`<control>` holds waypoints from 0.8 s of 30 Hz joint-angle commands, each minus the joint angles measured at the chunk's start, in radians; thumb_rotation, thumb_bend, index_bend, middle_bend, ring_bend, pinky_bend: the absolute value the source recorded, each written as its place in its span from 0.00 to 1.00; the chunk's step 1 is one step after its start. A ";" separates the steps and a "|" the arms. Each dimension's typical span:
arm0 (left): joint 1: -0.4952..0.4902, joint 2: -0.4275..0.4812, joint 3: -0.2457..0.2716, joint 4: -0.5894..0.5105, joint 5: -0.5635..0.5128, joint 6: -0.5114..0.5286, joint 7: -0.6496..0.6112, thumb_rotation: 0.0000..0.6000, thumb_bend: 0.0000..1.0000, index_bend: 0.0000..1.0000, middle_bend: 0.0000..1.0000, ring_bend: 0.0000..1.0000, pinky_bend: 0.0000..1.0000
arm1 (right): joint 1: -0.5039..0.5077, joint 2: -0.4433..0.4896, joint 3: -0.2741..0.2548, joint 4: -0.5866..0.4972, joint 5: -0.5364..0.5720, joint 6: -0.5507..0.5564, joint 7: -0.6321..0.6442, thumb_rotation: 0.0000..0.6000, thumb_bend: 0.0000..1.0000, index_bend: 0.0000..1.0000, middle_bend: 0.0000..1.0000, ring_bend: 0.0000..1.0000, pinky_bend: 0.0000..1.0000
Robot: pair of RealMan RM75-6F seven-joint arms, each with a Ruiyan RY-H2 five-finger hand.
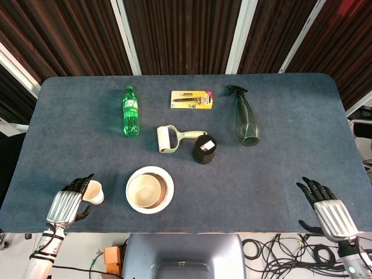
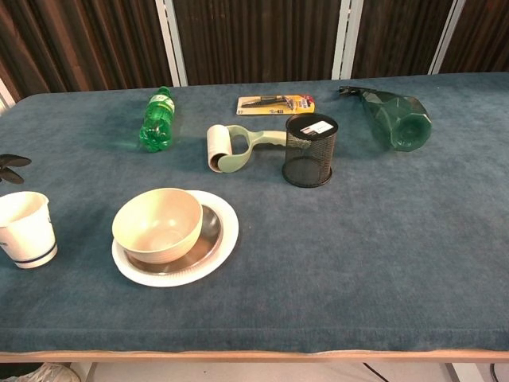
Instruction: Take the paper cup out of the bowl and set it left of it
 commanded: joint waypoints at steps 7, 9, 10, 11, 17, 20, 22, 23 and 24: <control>0.011 0.022 0.000 -0.022 -0.001 -0.006 0.005 1.00 0.30 0.02 0.14 0.14 0.37 | -0.002 -0.001 0.001 0.010 -0.014 0.004 0.018 1.00 0.10 0.11 0.02 0.06 0.18; 0.020 0.045 0.001 -0.042 0.010 0.008 -0.005 1.00 0.30 0.01 0.12 0.13 0.36 | -0.003 -0.001 0.002 0.011 -0.015 0.006 0.020 1.00 0.10 0.11 0.02 0.06 0.18; 0.024 0.056 0.002 -0.051 0.021 0.019 -0.010 1.00 0.30 0.01 0.12 0.13 0.36 | -0.004 -0.002 0.003 0.012 -0.016 0.008 0.020 1.00 0.10 0.11 0.02 0.06 0.18; 0.030 0.072 0.006 -0.060 0.043 0.035 -0.017 1.00 0.30 0.01 0.12 0.12 0.36 | -0.005 -0.002 0.003 0.013 -0.017 0.010 0.021 1.00 0.10 0.11 0.02 0.06 0.18; 0.079 0.178 0.049 -0.110 0.142 0.117 -0.038 1.00 0.30 0.00 0.04 0.05 0.30 | -0.019 -0.011 0.011 0.014 -0.011 0.032 0.010 1.00 0.10 0.10 0.02 0.06 0.18; 0.120 0.246 0.085 -0.177 0.130 0.129 -0.063 1.00 0.27 0.00 0.00 0.00 0.23 | -0.031 -0.030 0.022 0.018 -0.007 0.060 -0.011 1.00 0.10 0.08 0.02 0.05 0.17; 0.147 0.276 0.104 -0.180 0.152 0.157 -0.101 1.00 0.25 0.00 0.00 0.00 0.21 | -0.042 -0.049 0.030 0.028 -0.010 0.090 -0.023 1.00 0.10 0.07 0.03 0.04 0.16; 0.160 0.283 0.110 -0.175 0.161 0.171 -0.121 1.00 0.25 0.00 0.00 0.00 0.20 | -0.048 -0.057 0.033 0.032 -0.012 0.103 -0.026 1.00 0.10 0.07 0.03 0.04 0.15; 0.172 0.289 0.114 -0.170 0.167 0.184 -0.142 1.00 0.24 0.00 0.00 0.00 0.20 | -0.053 -0.063 0.035 0.036 -0.015 0.114 -0.027 1.00 0.10 0.06 0.03 0.04 0.15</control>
